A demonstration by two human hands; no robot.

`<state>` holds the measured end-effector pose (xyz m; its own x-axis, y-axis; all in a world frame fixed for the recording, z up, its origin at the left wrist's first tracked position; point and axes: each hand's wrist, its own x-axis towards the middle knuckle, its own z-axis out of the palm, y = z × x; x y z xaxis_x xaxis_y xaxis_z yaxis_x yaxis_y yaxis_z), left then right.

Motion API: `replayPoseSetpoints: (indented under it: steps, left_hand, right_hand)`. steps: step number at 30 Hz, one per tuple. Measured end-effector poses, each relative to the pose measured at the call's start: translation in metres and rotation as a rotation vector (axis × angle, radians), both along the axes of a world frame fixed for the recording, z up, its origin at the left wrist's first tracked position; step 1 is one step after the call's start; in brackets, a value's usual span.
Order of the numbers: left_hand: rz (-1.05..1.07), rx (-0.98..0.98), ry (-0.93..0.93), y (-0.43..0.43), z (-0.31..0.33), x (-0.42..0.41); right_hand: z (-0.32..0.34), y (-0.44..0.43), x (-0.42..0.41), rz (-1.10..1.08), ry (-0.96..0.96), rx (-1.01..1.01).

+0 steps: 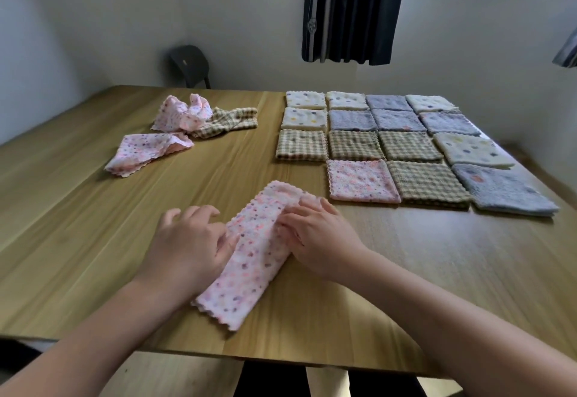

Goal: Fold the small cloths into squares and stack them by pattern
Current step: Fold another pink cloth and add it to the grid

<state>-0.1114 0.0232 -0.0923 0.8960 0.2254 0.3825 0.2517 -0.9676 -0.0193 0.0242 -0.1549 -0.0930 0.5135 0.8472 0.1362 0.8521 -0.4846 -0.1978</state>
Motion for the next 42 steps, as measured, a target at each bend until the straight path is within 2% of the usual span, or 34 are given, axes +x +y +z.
replayPoseSetpoints:
  steps: [4,9,12,14,19,22,24,27,32,35,38,42]
  left_hand:
    - [-0.193,-0.157,0.007,0.001,0.003,0.004]
    - [-0.578,-0.316,0.089,0.006,0.006,-0.002]
    - [-0.684,-0.374,0.139,0.004,0.001,-0.002]
    - [-0.672,-0.405,0.114,0.001,-0.003,0.000]
    - [-0.539,-0.621,0.080,-0.001,0.000,0.007]
    - [-0.495,-0.715,0.082,-0.003,0.002,0.009]
    - [-0.520,-0.749,0.094,-0.002,0.004,0.006]
    - [-0.587,-0.684,0.127,0.006,0.005,-0.004]
    - [-0.597,-0.604,0.046,0.017,-0.005,-0.015]
    - [-0.546,-0.659,-0.076,0.019,-0.008,-0.012]
    - [-0.482,-0.736,-0.196,0.015,0.000,-0.003]
    - [-0.347,-0.908,-0.238,0.013,0.014,0.024]
  right_hand:
    - [-0.003,0.010,0.023,-0.009,0.016,-0.075]
    - [-0.002,0.004,0.031,0.031,0.033,0.075]
    - [-0.004,-0.011,0.029,0.126,0.036,0.161]
    - [-0.006,-0.024,0.027,0.200,0.060,0.166]
    - [-0.010,-0.048,0.015,0.370,0.107,0.254]
    - [-0.011,-0.047,-0.001,0.399,0.178,0.310]
    - [-0.010,-0.042,-0.008,0.362,0.265,0.366]
    - [-0.005,-0.040,-0.009,0.254,0.413,0.471]
    - [-0.006,-0.030,-0.004,0.171,0.633,0.578]
    - [-0.009,-0.026,-0.003,0.157,0.731,0.616]
    - [-0.005,-0.018,0.000,0.084,0.737,0.659]
    - [0.012,0.000,0.013,-0.076,0.805,0.718]
